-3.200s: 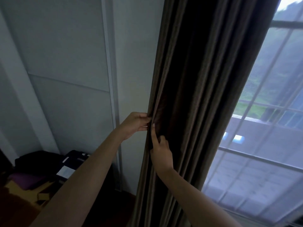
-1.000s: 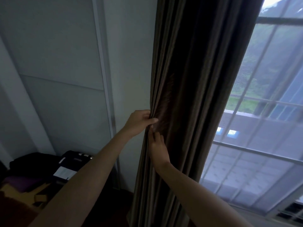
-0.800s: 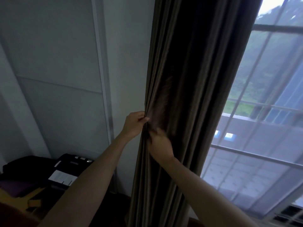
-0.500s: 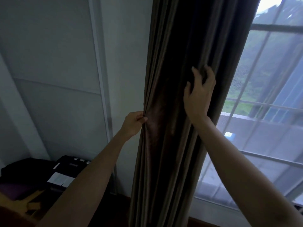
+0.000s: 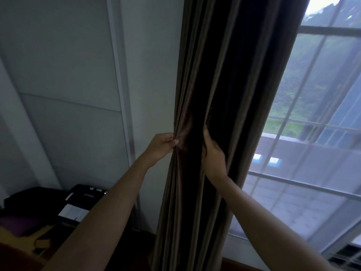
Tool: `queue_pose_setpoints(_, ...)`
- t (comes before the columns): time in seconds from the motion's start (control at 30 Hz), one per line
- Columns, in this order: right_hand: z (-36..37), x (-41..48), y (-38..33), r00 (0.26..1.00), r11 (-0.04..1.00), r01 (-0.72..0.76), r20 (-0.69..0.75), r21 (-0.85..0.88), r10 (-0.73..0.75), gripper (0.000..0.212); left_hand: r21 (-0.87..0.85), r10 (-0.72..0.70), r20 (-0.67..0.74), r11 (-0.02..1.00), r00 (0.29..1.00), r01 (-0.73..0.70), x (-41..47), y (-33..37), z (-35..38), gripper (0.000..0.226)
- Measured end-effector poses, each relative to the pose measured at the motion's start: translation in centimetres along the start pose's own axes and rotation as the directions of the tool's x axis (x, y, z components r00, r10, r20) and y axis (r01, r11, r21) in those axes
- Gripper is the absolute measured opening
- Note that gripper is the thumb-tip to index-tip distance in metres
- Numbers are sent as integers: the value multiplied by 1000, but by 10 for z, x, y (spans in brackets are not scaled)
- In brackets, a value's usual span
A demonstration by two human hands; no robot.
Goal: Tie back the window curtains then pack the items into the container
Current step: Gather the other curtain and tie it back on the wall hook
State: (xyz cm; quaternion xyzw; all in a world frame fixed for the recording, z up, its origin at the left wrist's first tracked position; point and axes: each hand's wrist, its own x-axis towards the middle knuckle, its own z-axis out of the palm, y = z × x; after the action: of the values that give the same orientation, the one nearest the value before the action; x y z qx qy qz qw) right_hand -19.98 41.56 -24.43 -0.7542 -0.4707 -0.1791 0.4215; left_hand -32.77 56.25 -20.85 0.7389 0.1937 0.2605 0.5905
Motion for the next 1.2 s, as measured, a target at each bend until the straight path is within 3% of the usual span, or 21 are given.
queue_pose_setpoints(0.17,31,-43,-3,992,997,-15,122,-79,25,93,-77,-21,64,997,998,26,-3,4,4,16)
queue_pose_setpoints(0.43,46,-59,-24,993,964,5,114,-267,27,89,-86,-39,55,995,998,43,-2,-2,3,23)
queue_pose_setpoints(0.6,51,-62,-38,993,958,13,119,-288,22,93,-85,-14,45,996,999,17,-9,1,3,16)
queue_pose_setpoints(0.8,53,-60,-48,991,925,43,132,-379,8,96,-111,-37,31,993,999,41,-14,7,4,22)
queue_pose_setpoints(0.9,53,-62,-49,987,925,60,158,-374,0,89,63,67,-70,996,995,-62,-16,4,12,10)
queue_pose_setpoints(1.0,46,-61,-50,975,937,85,220,-340,-9,86,254,199,-165,955,966,-153,-16,-2,20,27)
queue_pose_setpoints(1.07,35,-57,-48,958,955,98,286,-279,-15,80,288,231,-178,942,956,-174,-12,-5,21,32)
queue_pose_setpoints(1.13,14,-47,-45,973,965,118,222,-234,-65,67,272,219,-154,947,964,-171,-9,-6,20,32)
queue_pose_setpoints(1.2,-10,-28,-39,988,960,131,-48,-248,-147,53,258,206,-129,951,970,-168,-5,-10,18,30)
